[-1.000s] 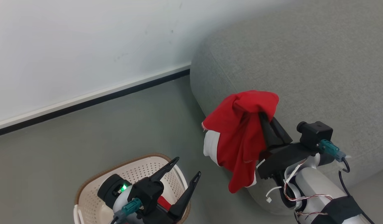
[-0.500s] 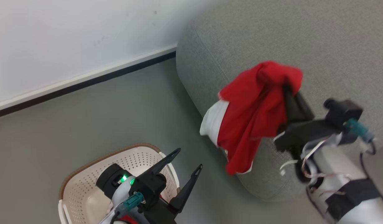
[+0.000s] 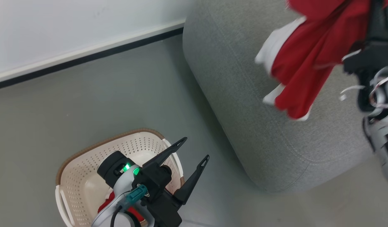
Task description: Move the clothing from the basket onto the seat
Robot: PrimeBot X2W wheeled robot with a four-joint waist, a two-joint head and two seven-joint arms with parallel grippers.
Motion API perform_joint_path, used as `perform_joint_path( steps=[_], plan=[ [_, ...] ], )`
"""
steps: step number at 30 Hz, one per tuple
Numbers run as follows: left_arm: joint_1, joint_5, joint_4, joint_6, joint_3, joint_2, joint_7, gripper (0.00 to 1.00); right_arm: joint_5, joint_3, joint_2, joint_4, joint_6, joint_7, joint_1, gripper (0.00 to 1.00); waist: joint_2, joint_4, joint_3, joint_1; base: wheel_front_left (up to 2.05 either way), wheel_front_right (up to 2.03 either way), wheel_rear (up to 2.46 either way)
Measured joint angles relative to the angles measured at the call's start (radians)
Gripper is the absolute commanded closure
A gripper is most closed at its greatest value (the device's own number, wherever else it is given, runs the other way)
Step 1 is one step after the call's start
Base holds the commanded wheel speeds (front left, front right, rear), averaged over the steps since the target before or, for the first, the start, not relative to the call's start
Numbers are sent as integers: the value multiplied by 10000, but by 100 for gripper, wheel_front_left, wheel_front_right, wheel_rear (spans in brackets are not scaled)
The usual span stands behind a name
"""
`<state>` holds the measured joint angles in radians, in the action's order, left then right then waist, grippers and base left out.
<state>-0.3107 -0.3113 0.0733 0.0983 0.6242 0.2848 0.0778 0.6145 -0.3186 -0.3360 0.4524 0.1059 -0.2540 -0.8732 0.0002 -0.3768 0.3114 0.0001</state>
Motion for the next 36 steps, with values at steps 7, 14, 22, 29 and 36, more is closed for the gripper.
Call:
perform_joint_path(
  steps=[7,14,22,29,36],
  plan=[
    [-183,48,140,75,81,86,86,0,-146,581,-654,454,8,-27,-1166,100,0,238,438,0,0,0,0],
    [-387,50,316,88,111,268,148,0,-339,984,-1158,1076,12,-27,-1771,100,0,508,968,1,0,0,0],
    [-539,54,479,165,56,564,188,0,-221,1450,-1246,2238,84,-27,-1339,100,0,723,1640,1,0,0,0],
    [-693,54,495,165,50,654,190,0,217,1653,-717,3373,96,-27,-699,100,0,706,1936,1,0,0,0],
    [-793,54,500,173,100,692,192,0,382,1760,-458,4038,94,-25,-542,100,-2,680,2035,0,0,0,0]
  ],
)
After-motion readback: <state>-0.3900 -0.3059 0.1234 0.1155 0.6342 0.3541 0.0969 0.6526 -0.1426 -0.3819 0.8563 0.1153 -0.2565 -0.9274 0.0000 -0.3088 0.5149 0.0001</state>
